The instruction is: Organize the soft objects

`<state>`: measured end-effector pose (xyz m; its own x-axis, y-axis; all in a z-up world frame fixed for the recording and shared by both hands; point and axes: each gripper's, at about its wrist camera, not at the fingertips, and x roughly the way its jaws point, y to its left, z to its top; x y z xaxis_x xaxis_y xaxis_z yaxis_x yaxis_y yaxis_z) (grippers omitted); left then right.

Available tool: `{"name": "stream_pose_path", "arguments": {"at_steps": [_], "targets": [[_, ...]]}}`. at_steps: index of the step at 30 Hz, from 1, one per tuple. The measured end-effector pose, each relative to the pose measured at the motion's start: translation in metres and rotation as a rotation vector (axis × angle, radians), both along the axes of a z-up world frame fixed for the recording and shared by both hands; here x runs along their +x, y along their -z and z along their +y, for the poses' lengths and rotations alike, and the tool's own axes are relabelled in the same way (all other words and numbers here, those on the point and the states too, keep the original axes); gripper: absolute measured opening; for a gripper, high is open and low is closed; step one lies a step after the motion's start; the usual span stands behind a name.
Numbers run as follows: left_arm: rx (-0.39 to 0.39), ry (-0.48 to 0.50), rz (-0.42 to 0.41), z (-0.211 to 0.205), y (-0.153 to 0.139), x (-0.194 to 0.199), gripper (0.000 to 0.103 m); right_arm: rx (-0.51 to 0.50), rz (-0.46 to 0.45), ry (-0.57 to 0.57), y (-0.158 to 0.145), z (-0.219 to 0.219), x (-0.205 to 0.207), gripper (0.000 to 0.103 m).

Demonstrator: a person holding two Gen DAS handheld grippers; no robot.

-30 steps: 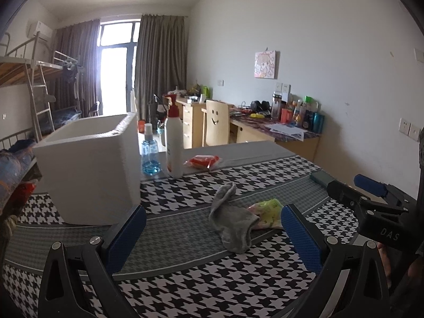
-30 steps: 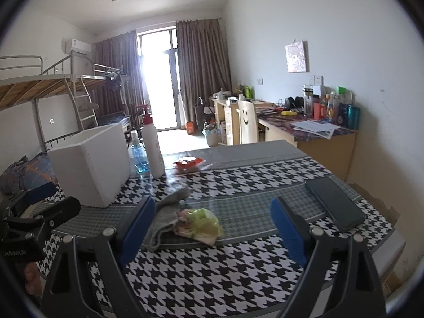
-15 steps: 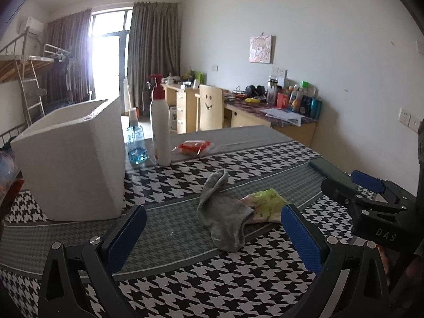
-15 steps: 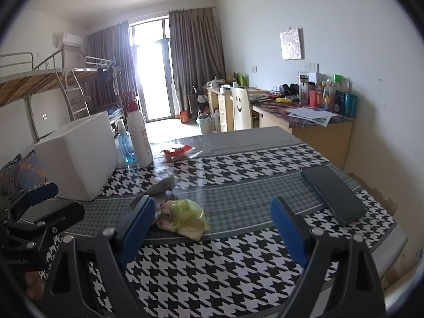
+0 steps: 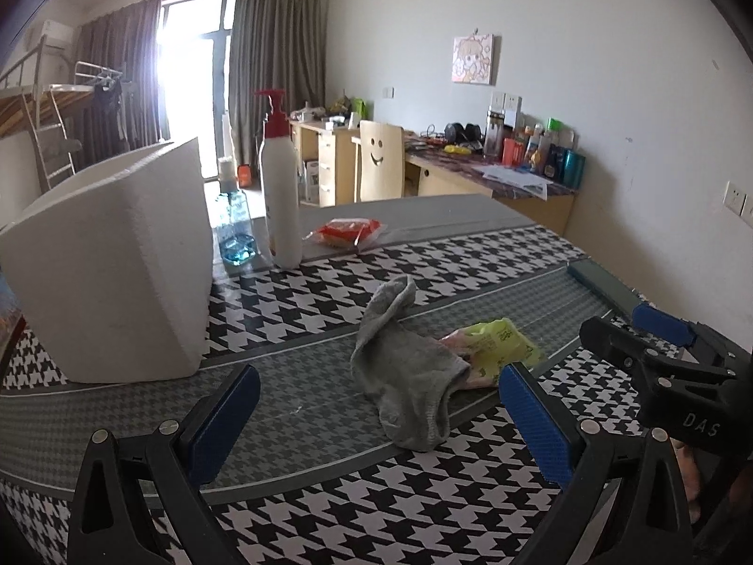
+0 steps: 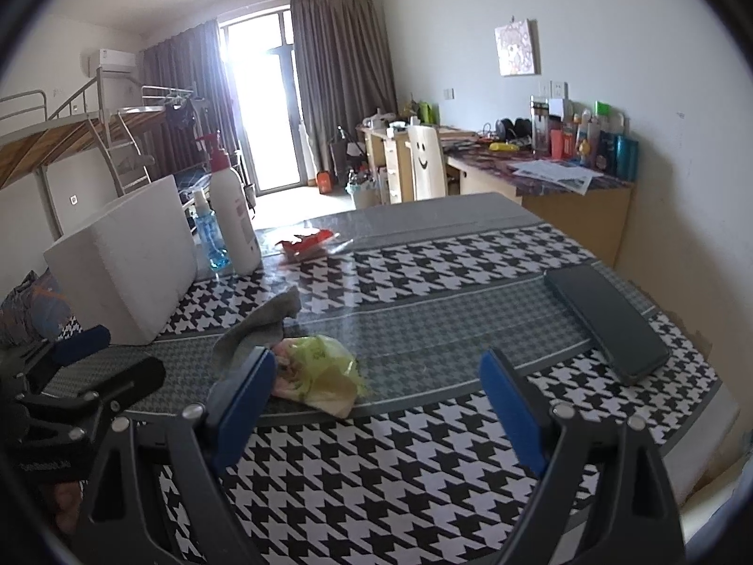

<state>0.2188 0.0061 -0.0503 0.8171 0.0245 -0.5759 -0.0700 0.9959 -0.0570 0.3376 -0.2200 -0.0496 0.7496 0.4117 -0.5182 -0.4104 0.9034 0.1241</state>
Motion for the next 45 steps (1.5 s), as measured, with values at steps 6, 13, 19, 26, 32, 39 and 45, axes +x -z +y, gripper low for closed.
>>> {"name": "stream_pose_path", "arguments": {"at_steps": [6, 13, 19, 26, 32, 39, 45], "targets": [[0.012, 0.012, 0.05, -0.005, 0.011, 0.013, 0.102, -0.019, 0.03, 0.004, 0.007, 0.002, 0.01, 0.091], [0.011, -0.001, 0.111, -0.006, 0.025, 0.028, 0.099, -0.024, 0.05, -0.007, 0.013, -0.001, 0.015, 0.091], [0.023, -0.002, 0.153, -0.008, 0.034, 0.039, 0.086, -0.029, 0.062, -0.024, 0.017, 0.0, 0.019, 0.091], [0.027, 0.013, 0.185, -0.011, 0.039, 0.057, 0.074, -0.037, 0.056, -0.055, 0.017, 0.004, 0.019, 0.091], [0.009, 0.026, 0.225, -0.01, 0.046, 0.067, 0.06, -0.028, 0.093, -0.106, 0.019, 0.013, 0.024, 0.091], [-0.022, 0.039, 0.256, -0.007, 0.054, 0.071, 0.037, -0.034, 0.123, -0.161, 0.024, 0.027, 0.031, 0.091], [-0.034, 0.059, 0.252, -0.006, 0.054, 0.069, 0.023, -0.04, 0.148, -0.195, 0.029, 0.037, 0.037, 0.086]]}}
